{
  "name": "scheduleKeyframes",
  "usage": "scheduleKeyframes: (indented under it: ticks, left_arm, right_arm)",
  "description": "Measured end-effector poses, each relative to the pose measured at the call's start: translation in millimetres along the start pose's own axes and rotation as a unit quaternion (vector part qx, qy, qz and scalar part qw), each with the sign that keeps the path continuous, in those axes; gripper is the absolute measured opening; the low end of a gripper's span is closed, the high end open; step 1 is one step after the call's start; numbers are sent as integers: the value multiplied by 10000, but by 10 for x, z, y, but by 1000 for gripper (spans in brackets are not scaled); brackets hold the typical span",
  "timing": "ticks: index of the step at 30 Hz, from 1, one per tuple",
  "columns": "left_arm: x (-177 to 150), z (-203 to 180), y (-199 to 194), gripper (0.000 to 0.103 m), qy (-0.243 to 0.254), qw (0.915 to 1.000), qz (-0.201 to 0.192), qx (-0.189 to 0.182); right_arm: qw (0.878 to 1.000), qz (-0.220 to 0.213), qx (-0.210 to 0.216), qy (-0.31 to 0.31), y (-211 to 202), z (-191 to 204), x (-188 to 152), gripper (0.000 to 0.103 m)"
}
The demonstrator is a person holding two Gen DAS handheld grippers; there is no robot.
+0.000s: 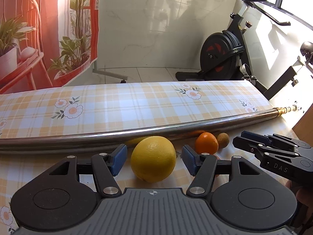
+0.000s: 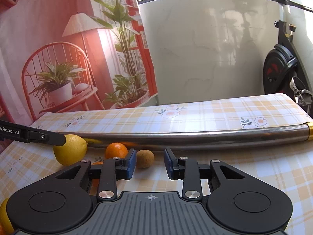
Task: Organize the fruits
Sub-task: 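Grasp a large yellow citrus with the left gripper while the right grasps another kiwi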
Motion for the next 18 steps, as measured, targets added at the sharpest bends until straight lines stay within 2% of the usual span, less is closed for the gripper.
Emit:
scheduleKeyframes:
  ticks: [3,7,9,14,18]
  left_arm:
    - [7,-32,100,64,114,9997,148,146]
    - [-13,-17,198,63,130,9993,322,120]
    - [-21,-22,195,59,104,9995,305,60]
    - [-68,-56,113,59,213,9995,217,125]
    - [-80,-30,-22,59,87,9998,124,93]
  right_arm:
    - [10000,27,-11,42,35,-11,-8,31]
    - [10000,22,-9,64,57,-16,-4,31]
    - [10000,32,-2,62,63,-14,-5,31]
    - [9999,52,36,79,86,-24,2,31]
    - [9999,148,80,-16,172,18,24,31]
Point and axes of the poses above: each gripper's, at about its wrist camera, not at the fingertips, and y roughly the way its jaws point, z to its left, x to its top, the point moved 4 cm from there along y, roughly the way its jaws point, and after that the axes turned 10 degrees about x, right-handed, at the moved point
